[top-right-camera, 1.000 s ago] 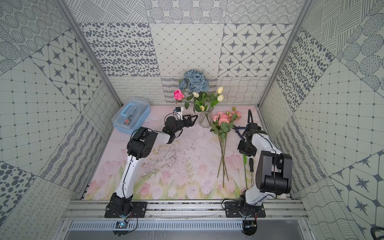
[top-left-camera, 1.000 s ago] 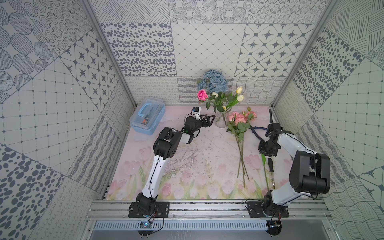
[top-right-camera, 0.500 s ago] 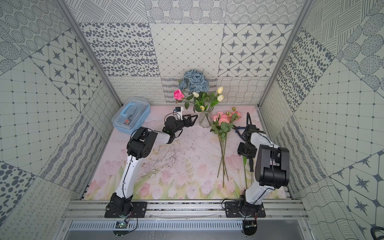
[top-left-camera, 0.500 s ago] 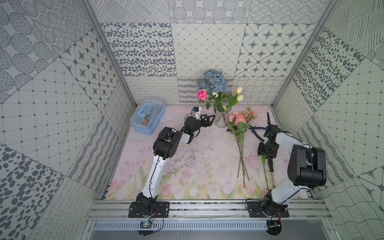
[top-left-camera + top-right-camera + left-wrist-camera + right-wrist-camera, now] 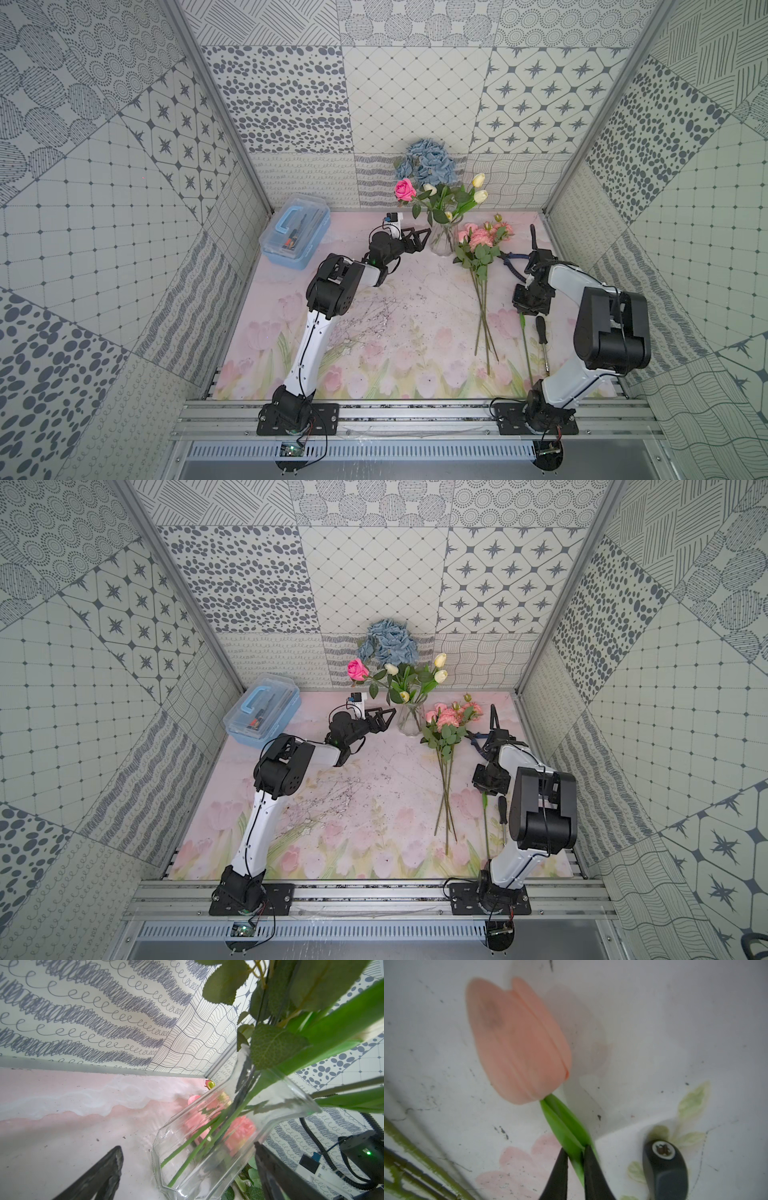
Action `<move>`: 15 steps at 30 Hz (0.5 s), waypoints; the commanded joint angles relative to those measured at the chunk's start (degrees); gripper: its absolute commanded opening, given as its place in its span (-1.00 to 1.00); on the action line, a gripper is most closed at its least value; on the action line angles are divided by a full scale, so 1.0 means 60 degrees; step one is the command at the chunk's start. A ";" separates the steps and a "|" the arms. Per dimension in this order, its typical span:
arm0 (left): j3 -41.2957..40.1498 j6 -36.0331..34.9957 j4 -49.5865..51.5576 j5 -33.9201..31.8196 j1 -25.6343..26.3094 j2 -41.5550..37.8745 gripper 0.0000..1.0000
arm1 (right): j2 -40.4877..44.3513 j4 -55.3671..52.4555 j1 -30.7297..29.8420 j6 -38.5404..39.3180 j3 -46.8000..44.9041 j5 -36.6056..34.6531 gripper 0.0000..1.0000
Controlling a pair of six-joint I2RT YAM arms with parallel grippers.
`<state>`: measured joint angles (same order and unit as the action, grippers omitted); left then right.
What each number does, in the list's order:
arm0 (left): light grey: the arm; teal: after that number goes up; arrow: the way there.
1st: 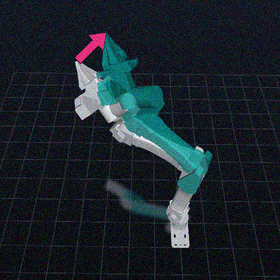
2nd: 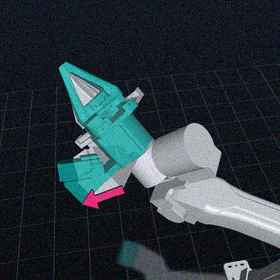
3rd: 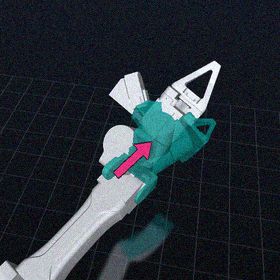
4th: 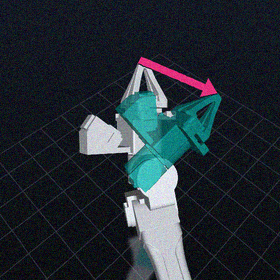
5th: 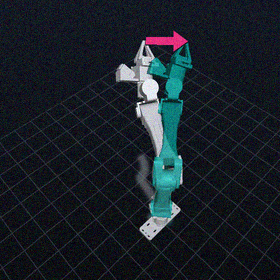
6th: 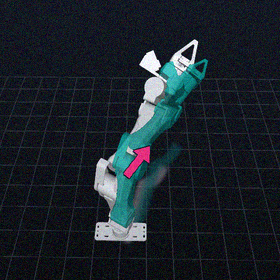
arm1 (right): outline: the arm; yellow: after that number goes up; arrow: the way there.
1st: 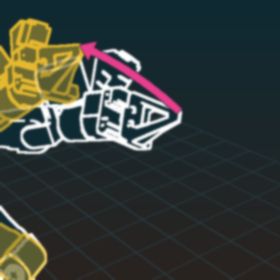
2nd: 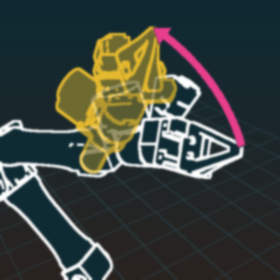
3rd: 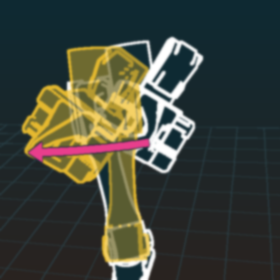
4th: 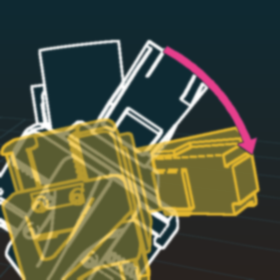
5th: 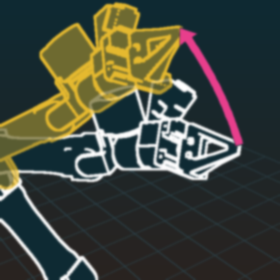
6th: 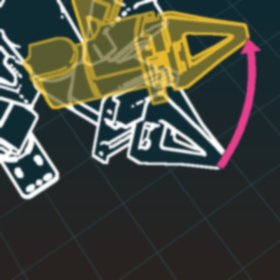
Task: Pick out pink flowers from the vase
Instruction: Pick up the flower at the center of the board.
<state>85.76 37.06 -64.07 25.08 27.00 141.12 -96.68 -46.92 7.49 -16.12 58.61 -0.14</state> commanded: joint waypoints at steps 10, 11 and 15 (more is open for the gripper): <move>0.0193 -0.0103 -0.0645 0.0141 0.0011 -0.0082 0.98 | 0.1476 0.0162 -0.0434 -0.0023 0.0801 -0.0159 -0.90; 0.0194 -0.0105 -0.0639 0.0141 0.0015 -0.0068 0.98 | 0.1558 0.0113 -0.0557 -0.0012 0.0999 -0.0168 -0.90; 0.0252 -0.0067 -0.0612 0.0141 0.0019 -0.0031 0.98 | 0.1415 0.0150 -0.1212 0.0064 0.1953 -0.0193 -0.90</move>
<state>86.35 37.04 -64.07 25.08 27.00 141.12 -88.53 -47.07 2.39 -16.14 66.59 -0.71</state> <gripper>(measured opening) 0.987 0.065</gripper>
